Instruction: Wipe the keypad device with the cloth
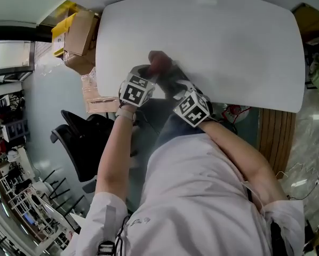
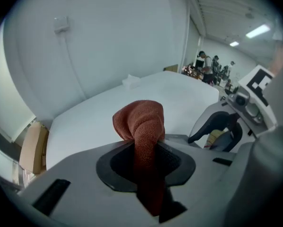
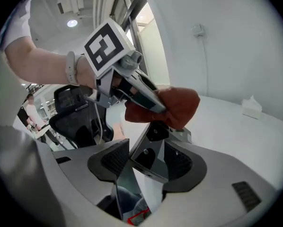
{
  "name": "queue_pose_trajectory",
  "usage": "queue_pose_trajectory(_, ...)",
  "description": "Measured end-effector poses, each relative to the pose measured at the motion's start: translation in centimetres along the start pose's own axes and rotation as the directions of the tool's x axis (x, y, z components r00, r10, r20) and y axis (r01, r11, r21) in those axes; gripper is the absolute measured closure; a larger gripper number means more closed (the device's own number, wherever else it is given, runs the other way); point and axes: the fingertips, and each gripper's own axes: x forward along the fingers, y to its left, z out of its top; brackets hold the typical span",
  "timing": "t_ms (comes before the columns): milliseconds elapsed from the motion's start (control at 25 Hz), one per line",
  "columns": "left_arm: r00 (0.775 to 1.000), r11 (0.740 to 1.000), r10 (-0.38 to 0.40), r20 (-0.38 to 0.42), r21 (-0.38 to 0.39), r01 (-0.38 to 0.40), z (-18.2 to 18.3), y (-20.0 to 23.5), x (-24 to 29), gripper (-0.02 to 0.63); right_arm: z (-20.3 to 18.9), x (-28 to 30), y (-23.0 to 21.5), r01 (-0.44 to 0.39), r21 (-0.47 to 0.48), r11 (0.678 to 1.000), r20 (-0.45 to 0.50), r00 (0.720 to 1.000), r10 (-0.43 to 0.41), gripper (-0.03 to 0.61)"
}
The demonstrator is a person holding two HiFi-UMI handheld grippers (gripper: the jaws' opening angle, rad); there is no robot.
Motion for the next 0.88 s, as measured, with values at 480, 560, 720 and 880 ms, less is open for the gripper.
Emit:
queue_pose_trajectory(480, 0.980, 0.982, -0.188, -0.070, -0.035, 0.186, 0.8, -0.9, 3.9, 0.520, 0.1, 0.5, -0.7, 0.071, 0.077, 0.995, -0.020, 0.997, -0.069, 0.373)
queue_pose_trajectory(560, 0.980, 0.984, -0.180, -0.086, -0.024, 0.178, 0.8, -0.7, 4.0, 0.520, 0.1, 0.4, -0.7, 0.082, 0.083, 0.993, -0.029, 0.996, -0.079, 0.373)
queue_pose_trajectory(720, 0.980, 0.984, -0.176, -0.090, -0.043, 0.173, 1.1, 0.0, 4.3, 0.518, 0.0, 0.5, -0.5, 0.105, 0.068, 0.992, -0.066, 0.993, -0.100, 0.392)
queue_pose_trajectory(880, 0.972, 0.976, -0.217, -0.087, -0.047, 0.214, 1.2, 0.8, 4.5, 0.518, 0.0, 0.4, -0.4, 0.113, 0.079, 0.990, -0.077, 0.991, -0.107, 0.407)
